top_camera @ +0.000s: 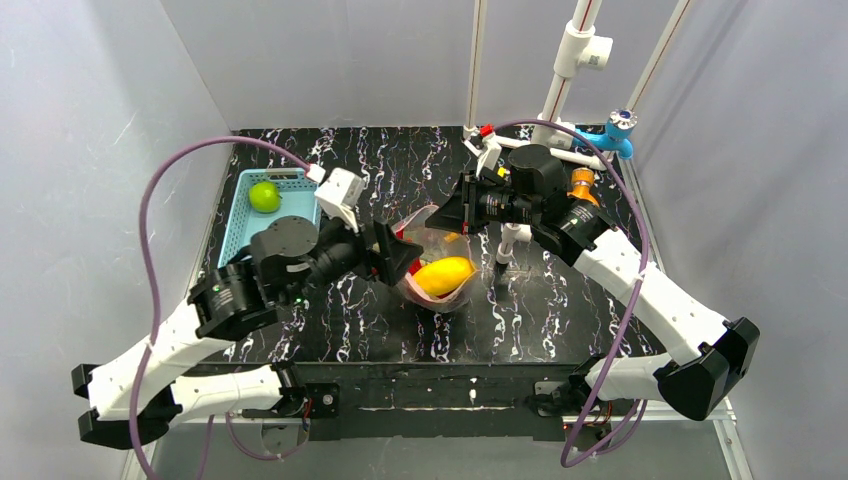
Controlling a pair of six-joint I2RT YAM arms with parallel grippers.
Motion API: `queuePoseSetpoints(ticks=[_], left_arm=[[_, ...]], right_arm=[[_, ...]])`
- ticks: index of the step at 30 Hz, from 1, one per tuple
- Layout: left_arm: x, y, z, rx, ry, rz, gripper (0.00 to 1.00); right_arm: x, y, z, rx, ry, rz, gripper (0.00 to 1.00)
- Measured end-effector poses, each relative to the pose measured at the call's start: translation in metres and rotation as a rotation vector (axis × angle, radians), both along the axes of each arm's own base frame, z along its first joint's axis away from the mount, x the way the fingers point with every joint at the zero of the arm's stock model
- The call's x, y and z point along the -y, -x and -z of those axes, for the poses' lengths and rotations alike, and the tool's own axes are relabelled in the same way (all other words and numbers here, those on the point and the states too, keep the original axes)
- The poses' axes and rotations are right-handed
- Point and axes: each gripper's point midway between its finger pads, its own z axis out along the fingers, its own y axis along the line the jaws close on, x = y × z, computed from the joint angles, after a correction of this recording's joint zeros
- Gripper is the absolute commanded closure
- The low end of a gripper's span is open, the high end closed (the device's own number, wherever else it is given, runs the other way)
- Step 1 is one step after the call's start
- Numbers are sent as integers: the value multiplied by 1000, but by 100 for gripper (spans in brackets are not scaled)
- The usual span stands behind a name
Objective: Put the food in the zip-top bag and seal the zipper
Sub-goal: Place the fake fruit in the zipper food storage bag, then adjust the zipper food storage bag at the center of the board.
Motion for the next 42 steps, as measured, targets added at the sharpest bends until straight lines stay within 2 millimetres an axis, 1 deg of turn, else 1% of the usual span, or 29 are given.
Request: queuePoseSetpoints(ticks=[2,4,8,9,13,15,17,21,23,24,25,29,30,34,37,40,42], left_arm=[[-10,5,-8,-2,-10,-2,27],[-19,9,-7,-21,-24,-10,33],[-32,16,7,-102,-31,-50,45],[-34,16,11,-127,-25,-67,47],[-39,15,37,-222,-9,-144,44],[-40,13,52,-267,-9,-183,43],[-37,11,62,-298,-13,-208,41],[-25,3,69,-323,-20,-230,41],[-18,0,74,-328,-32,-231,45],[-14,-2,76,-330,-37,-232,50],[-11,-4,77,-330,-42,-232,58],[-6,-8,83,-327,-65,-237,100],[-7,-9,83,-317,-74,-238,100],[-15,-11,77,-289,-68,-256,100],[-25,-11,66,-268,-27,-279,100],[-37,-11,55,-253,22,-317,100],[-43,-12,52,-251,46,-345,100]], right_arm=[[0,1,0,-1,-1,-4,99],[0,2,0,-2,-2,-9,99],[-1,3,-1,-4,-5,-20,99],[-1,4,-1,-4,-5,-21,99],[-1,5,-1,-6,-7,-27,99],[-1,6,-1,-7,-8,-32,99],[-2,6,-1,-7,-9,-35,99],[-2,7,-1,-6,-9,-40,99],[-2,7,-1,-3,-8,-43,99],[-2,7,-1,-2,-7,-44,99],[-2,7,-1,0,-6,-46,99],[-2,9,1,11,5,-57,99],[-2,10,2,15,8,-59,99],[-3,14,5,49,33,-82,90],[-9,23,6,103,71,-119,77],[-17,38,2,181,104,-177,61],[-23,48,1,240,116,-222,50]])
